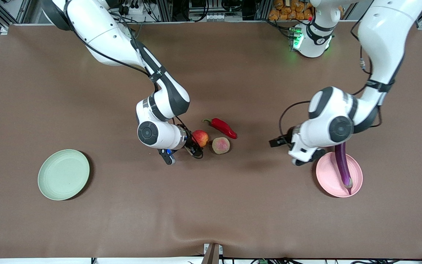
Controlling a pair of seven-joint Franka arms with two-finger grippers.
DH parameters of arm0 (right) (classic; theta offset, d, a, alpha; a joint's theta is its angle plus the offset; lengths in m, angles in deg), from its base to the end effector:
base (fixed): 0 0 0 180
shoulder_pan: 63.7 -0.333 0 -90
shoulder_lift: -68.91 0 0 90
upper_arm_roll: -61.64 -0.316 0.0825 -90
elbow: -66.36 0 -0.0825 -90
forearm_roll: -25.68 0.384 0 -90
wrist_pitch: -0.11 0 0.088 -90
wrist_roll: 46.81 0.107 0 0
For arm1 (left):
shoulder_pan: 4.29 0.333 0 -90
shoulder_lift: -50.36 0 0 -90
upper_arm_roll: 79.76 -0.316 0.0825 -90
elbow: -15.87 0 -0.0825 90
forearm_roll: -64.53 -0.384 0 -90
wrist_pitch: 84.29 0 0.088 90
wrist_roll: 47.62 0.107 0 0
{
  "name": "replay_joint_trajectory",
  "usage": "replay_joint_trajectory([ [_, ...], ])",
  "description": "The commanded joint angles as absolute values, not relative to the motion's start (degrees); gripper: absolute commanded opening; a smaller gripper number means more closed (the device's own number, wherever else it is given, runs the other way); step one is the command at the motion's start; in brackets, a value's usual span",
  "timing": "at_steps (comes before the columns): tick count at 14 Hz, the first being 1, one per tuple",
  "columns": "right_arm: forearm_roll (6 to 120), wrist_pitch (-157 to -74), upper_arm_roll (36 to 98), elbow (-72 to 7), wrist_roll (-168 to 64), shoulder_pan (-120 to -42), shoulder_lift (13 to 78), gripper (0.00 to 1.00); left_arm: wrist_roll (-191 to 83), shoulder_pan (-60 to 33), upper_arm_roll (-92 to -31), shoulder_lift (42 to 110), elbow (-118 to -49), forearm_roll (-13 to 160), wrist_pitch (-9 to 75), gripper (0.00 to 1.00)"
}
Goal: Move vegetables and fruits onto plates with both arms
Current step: 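Grasp the red apple with the right gripper while the left gripper reaches the chili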
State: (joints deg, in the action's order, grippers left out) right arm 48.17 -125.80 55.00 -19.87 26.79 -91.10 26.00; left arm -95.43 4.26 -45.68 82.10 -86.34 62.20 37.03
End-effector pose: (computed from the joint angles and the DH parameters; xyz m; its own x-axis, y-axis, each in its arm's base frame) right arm 0.5880 0.3974 0.2239 0.5291 -0.7567 -0.3840 -0.8203 -0.5719 -0.0035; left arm 0.5900 -0.2460 0.2807 0.8821 0.3776 -0.2815 0.4145 -0.9062 0.0833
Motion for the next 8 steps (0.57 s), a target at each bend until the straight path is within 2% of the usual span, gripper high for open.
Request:
replay_joint_trajectory([
  [1, 48.54, -126.1, 55.75, -20.56, 27.63, -93.14, 25.84, 1.0, -102.53, 2.31, -45.83, 84.28, -86.44, 62.69, 40.59, 1.0],
  [6, 48.45, -126.19, 55.75, -21.18, 27.45, -93.41, 25.41, 1.0, -113.08, -2.0, -46.1, 84.73, -88.46, 62.07, 44.64, 1.0],
  [8, 47.58, -126.1, 55.75, -21.09, 27.1, -93.32, 25.32, 0.41, -117.56, -3.58, -46.1, 85.6, -88.72, 62.07, 46.4, 1.0],
])
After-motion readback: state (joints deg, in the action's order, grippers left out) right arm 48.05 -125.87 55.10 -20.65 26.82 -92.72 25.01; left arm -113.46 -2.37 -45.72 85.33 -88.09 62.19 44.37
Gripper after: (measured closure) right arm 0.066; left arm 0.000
